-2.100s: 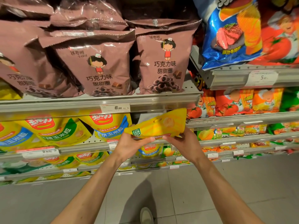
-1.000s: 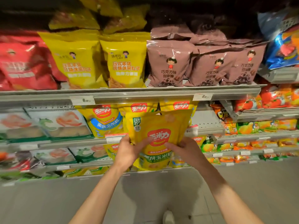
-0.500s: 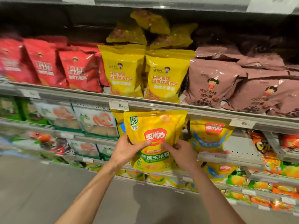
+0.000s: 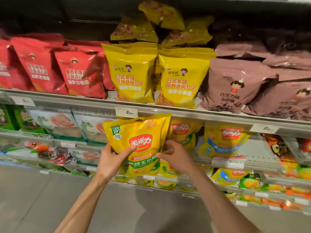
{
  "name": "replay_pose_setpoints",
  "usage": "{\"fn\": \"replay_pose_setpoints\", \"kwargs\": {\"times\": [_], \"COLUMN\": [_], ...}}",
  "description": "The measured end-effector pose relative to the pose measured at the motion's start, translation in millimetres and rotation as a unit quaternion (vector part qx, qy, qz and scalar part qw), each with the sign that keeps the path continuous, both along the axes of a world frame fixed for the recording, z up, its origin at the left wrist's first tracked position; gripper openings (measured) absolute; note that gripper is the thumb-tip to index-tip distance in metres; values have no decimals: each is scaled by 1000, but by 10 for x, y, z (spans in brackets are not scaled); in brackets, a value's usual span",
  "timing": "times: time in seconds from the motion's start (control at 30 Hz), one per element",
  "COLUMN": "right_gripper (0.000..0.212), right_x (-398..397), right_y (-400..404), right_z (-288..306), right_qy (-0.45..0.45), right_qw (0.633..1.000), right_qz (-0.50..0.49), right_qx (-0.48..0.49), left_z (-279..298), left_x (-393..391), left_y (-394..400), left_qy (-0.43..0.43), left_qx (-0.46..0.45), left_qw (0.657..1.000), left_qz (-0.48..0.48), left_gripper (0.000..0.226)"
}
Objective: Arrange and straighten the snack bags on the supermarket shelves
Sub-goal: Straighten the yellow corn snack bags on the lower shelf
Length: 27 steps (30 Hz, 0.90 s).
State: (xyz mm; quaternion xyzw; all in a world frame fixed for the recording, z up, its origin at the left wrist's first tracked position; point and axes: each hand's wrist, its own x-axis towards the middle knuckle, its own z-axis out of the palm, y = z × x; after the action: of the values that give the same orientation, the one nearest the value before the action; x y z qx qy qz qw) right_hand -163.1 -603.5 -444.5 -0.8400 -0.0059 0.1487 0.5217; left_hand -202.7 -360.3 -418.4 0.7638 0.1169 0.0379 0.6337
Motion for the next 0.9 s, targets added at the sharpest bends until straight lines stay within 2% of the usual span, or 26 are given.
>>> {"fn": "replay_pose_setpoints", "kwargs": {"times": [0.13, 0.33, 0.47, 0.53, 0.7, 0.9], "right_gripper": [42, 71, 76, 88, 135, 157], "right_x": [134, 316, 440, 504, 618, 718], "right_y": [311, 807, 963, 1054, 1306, 1539], "right_z": [-109, -145, -172, -233, -355, -446], "right_qy": [-11, -15, 3, 0, -17, -25], "right_qw": [999, 994, 991, 988, 979, 958], "right_qz": [-47, -82, -124, -151, -204, -286], "right_qx": [-10, -71, -58, -43, -20, -13], "left_z": [-52, -32, -60, -71, -92, -122], "left_x": [-1, 56, 130, 153, 190, 222], "left_y": [450, 995, 1253, 1356, 1540, 1708], "left_qy": [1, 11, 12, 13, 14, 20], "left_qx": [1, 24, 38, 38, 35, 25], "left_qw": [1000, 999, 999, 999, 998, 998], "left_qz": [18, 30, 28, 34, 42, 56], "left_gripper": [57, 41, 31, 34, 38, 48]}}
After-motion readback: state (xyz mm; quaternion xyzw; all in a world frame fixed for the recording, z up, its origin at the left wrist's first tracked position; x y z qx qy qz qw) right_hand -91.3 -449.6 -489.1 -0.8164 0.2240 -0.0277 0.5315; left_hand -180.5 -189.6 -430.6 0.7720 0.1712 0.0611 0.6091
